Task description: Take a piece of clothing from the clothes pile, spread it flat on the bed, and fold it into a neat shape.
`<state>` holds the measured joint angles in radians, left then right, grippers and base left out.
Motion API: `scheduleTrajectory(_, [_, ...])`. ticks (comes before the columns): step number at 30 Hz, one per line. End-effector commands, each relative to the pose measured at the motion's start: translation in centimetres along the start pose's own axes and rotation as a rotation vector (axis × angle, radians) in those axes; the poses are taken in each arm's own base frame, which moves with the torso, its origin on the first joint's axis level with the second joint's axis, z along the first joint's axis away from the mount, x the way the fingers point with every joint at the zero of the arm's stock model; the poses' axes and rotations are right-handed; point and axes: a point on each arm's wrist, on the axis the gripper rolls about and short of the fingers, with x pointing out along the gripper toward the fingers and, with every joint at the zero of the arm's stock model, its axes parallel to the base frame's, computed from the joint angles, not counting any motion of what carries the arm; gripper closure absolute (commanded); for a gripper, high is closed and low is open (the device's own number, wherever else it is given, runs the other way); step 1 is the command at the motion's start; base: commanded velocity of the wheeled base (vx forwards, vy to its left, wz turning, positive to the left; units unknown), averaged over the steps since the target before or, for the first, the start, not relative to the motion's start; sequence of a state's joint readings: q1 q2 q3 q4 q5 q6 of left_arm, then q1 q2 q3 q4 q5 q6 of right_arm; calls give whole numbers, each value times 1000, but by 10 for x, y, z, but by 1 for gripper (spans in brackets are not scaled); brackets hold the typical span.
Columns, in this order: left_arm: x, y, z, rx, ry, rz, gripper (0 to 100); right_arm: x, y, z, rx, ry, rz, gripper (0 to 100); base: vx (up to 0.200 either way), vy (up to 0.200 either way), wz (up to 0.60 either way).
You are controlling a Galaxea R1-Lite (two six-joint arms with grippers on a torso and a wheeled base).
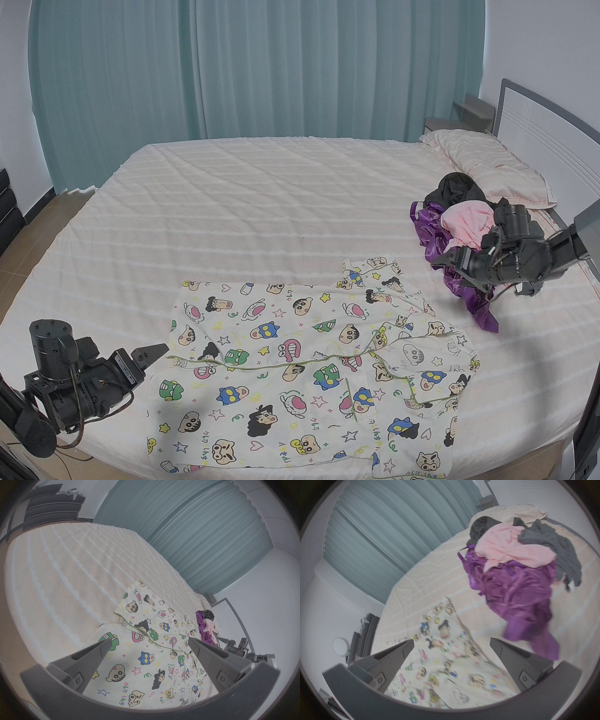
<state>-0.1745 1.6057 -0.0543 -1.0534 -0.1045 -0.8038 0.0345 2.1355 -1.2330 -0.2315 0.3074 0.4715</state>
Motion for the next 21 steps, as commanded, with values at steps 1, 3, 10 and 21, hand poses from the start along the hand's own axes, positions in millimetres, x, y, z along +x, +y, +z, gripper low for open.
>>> scheduleTrajectory(1, [0, 0, 0, -3, 0, -4, 0, 84, 29, -22, 69, 71, 51, 0, 0, 0, 0])
scheduleTrajectory(3, [0, 0, 0, -4, 2, -3, 0, 106, 33, -30, 65, 66, 38, 0, 0, 0, 0])
scheduleTrajectory(10, [0, 0, -1, -4, 3, -2, 0, 149, 31, -27, 40, -25, -13, 0, 0, 0, 0])
scheduleTrajectory(21, [0, 0, -1, -9, 5, -1, 0, 162, 29, -31, -17, -48, -31, 0, 0, 0, 0])
